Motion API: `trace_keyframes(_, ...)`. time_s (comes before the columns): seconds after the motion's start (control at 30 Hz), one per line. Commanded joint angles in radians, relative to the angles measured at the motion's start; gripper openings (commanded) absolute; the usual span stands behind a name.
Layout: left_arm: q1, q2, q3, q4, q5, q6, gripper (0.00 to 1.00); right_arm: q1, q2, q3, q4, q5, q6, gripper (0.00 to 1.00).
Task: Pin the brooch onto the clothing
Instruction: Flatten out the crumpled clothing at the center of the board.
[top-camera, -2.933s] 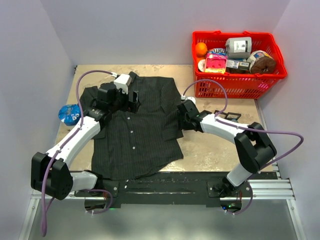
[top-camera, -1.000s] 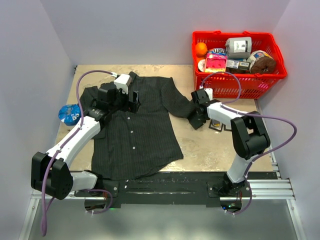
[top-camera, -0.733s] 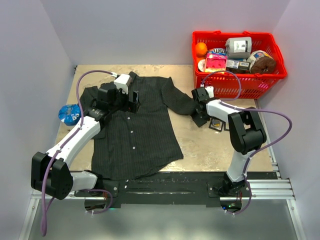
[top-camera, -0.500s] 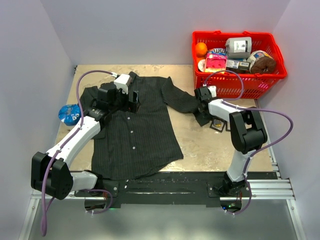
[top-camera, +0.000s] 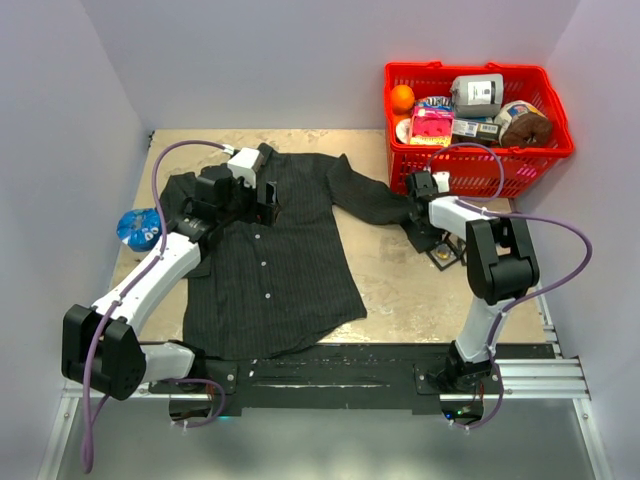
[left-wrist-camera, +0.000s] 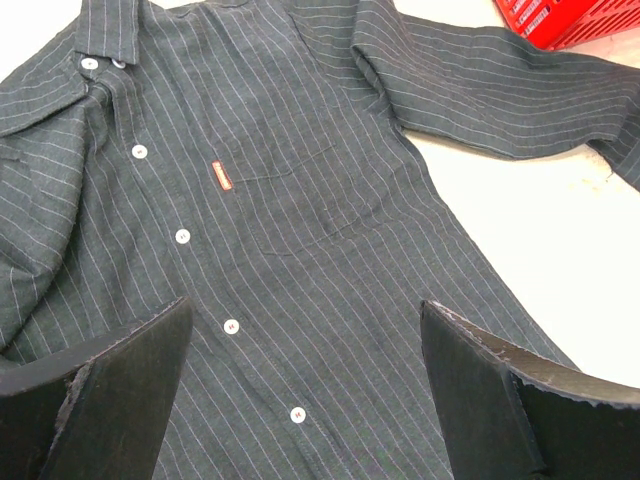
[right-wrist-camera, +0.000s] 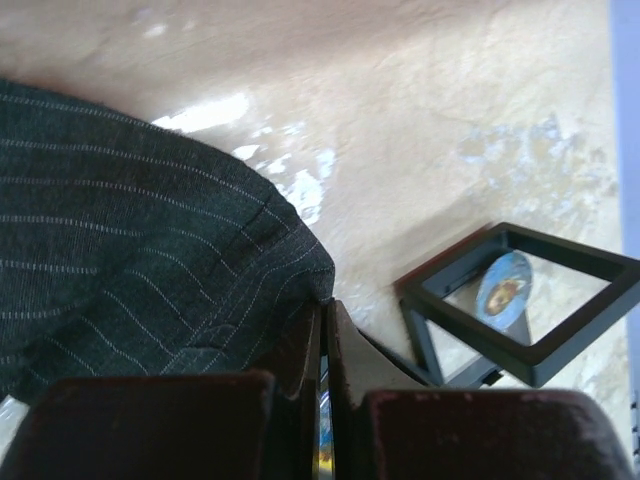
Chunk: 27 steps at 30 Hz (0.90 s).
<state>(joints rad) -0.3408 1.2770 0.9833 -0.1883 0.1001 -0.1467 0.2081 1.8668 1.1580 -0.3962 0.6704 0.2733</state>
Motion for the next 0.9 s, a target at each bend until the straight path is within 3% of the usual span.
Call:
trace_keyframes(0.0,0.003,-0.039,0.003,0.027,-0.007,-0.001,0.99,-0.036,0.026,0.020,-0.003,0.075,-0.003,0.00)
trace_keyframes(0.5,0.003,-0.044,0.000,0.030,-0.002,-0.004,0.99,-0.052,-0.009,0.106,-0.001,0.058,-0.009,0.00)
trace_keyframes(0.63,0.003,-0.045,0.000,0.029,-0.007,-0.002,0.99,-0.056,0.028,0.163,-0.010,0.119,-0.022,0.00)
trace_keyframes(0.87,0.003,-0.047,0.002,0.027,-0.010,-0.001,0.99,-0.124,0.032,0.200,0.023,0.112,-0.065,0.00)
